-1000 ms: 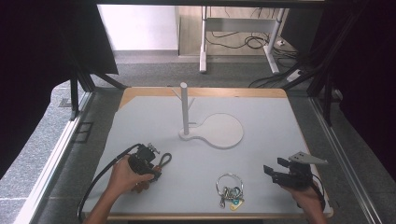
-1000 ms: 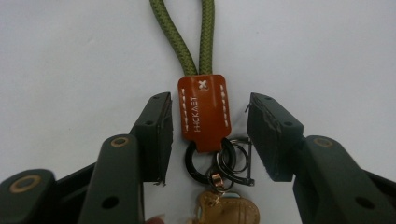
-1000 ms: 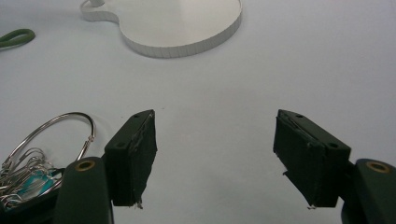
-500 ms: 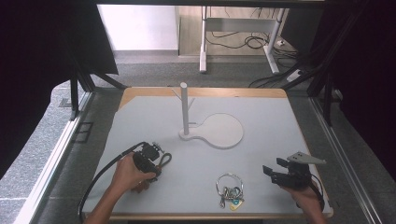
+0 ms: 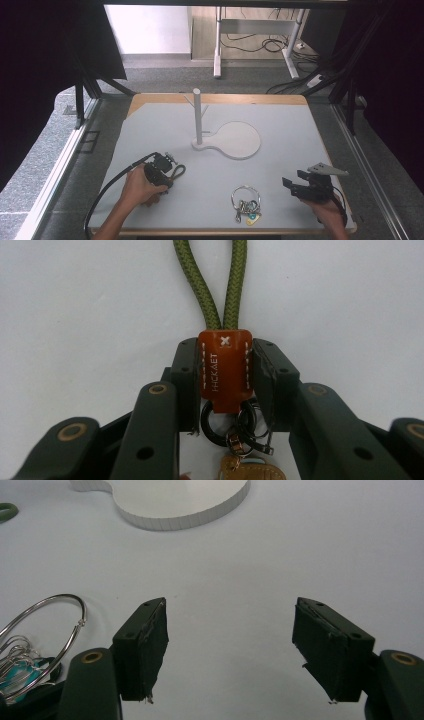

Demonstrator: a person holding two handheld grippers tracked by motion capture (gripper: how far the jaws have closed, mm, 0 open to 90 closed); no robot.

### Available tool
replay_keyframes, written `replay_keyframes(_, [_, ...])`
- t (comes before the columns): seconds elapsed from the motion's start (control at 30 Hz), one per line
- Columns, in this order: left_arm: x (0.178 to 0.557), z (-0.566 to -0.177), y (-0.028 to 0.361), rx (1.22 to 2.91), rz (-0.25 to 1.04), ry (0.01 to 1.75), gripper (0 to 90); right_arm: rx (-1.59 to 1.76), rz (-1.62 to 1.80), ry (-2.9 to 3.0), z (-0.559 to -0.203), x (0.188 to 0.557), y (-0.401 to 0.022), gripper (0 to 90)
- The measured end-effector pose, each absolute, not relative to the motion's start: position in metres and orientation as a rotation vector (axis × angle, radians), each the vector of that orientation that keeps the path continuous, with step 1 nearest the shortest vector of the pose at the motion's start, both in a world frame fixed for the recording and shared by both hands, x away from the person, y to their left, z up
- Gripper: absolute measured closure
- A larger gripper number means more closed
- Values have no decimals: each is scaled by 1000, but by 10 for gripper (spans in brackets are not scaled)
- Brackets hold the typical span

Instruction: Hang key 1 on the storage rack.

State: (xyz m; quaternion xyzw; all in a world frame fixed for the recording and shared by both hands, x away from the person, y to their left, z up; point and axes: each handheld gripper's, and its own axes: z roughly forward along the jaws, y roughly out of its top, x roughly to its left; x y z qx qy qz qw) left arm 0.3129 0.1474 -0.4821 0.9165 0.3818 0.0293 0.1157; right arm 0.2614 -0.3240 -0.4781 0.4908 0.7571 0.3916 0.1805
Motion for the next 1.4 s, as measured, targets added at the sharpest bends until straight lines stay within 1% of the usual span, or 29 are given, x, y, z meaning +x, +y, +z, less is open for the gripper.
replay_keyframes(0.17, [313,-482,148,2683,83,1104,665,1388,1098,2141,-479,261,-325,307])
replay_keyframes(0.3, [312,-479,150,2658,56,1083,666,1403,1106,2131,-479,261,-328,309])
replay_keyframes(0.6, [309,-447,167,2533,25,1049,667,1422,1131,2112,-477,259,-330,309])
replay_keyframes(0.8, [311,-424,174,2498,32,1032,667,1422,1131,2115,-478,259,-330,309])
replay_keyframes(1.03, [318,-411,179,2472,33,1032,666,1430,1133,2119,-478,259,-330,309])
replay_keyframes(1.4, [322,-393,185,2338,75,1039,667,1437,1135,2116,-480,260,-330,312])
